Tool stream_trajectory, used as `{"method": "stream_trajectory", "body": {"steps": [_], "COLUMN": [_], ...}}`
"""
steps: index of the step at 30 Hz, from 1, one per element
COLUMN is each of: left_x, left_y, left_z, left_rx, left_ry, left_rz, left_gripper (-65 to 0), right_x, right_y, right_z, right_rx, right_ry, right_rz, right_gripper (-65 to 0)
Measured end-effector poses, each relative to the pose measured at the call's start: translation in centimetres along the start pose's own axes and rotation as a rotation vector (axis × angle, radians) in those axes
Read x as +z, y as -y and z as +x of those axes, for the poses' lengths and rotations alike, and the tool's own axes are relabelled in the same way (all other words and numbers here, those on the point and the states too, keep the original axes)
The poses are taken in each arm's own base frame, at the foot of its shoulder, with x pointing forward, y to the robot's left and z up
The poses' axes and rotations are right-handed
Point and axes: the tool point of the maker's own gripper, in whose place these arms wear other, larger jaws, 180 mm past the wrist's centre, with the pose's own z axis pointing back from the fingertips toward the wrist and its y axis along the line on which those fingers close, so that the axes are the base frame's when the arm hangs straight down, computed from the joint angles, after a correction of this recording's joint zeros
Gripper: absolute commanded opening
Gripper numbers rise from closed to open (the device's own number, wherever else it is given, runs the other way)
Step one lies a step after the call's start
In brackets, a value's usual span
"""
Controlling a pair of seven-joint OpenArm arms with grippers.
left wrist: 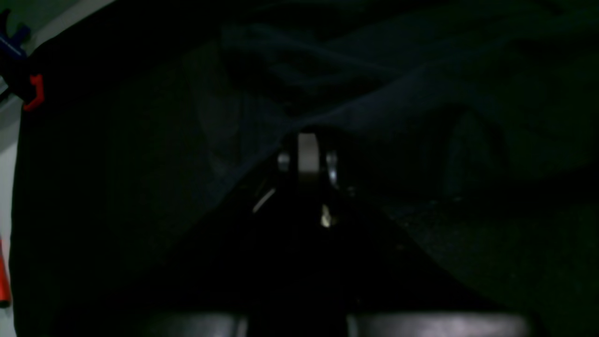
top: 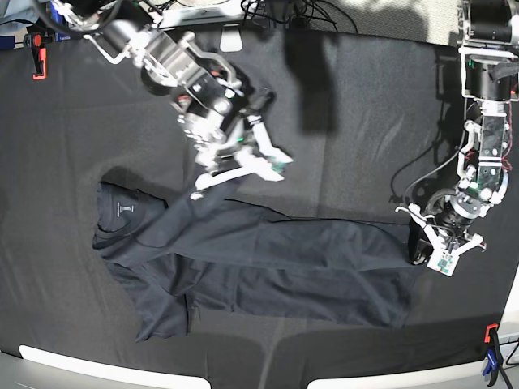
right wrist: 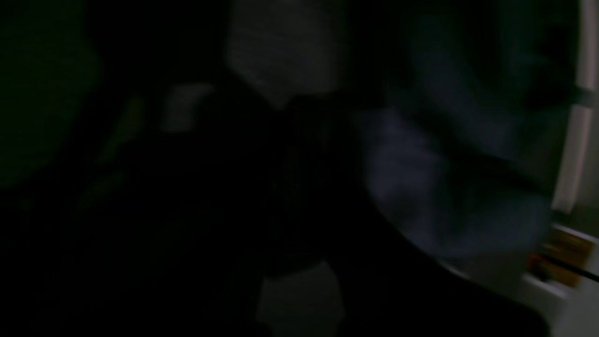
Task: Layout the t-shirt on the table in an organized manner, then fold the t-shirt properly
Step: 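Move the right gripper over the shirt's collar and grasp the fabric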
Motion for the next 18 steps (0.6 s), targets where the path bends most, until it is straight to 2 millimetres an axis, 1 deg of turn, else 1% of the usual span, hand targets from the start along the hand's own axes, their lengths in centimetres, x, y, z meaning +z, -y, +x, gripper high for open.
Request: {"method": "stream_trajectory", "body": {"steps": [4, 7, 9, 10, 11, 12, 15, 18], "left_x": [0.0, 0.1, 0.1, 0.1, 0.1, 0.1, 0.1, 0.1], "left_y": [0.0, -0.2, -0.2, -0.2, -0.2, -0.2, -0.2, -0.2], "left_z": [0.0, 0.0, 0.0, 0.0, -0.1, -0.1, -0.1, -0.2], "left_rx": [-0.001, -0.005, -0.003, -0.003, -0.003, -0.004, -0.004, -0.004], "left_ry": [-0.002, -0.002, -0.002, -0.002, -0.003, -0.006, -0.005, -0.014], "left_rz": [0.000, 0.003, 0.002, 0.002, 0.002, 0.002, 0.002, 0.003], "left_gripper": [-65.0, -64.8, -46.6, -40.1, -36.4, -35.1, -35.1, -35.1], "right_x": [2.2, 3.8, 4.5, 4.8, 5.0, 5.1, 5.0, 4.8], "right_y": [2.1, 3.3, 4.4, 4.9, 5.4, 5.8, 6.3, 6.4], "right_z": [2.7, 3.7, 3.4, 3.1, 2.8, 2.5, 1.2, -0.6], "right_rx": [-0.019, -0.025, -0.040, -0.050, -0.056, -0.063, -0.087, -0.108], "right_ry": [0.103, 0.155, 0.147, 0.136, 0.126, 0.120, 0.092, 0.052], "right_rz": [-0.058, -0.091, -0.119, -0.131, -0.142, -0.151, -0.161, -0.164], "right_gripper": [-65.0, -65.0, -65.0, -65.0, -65.0, -65.0, -65.0, -65.0]}}
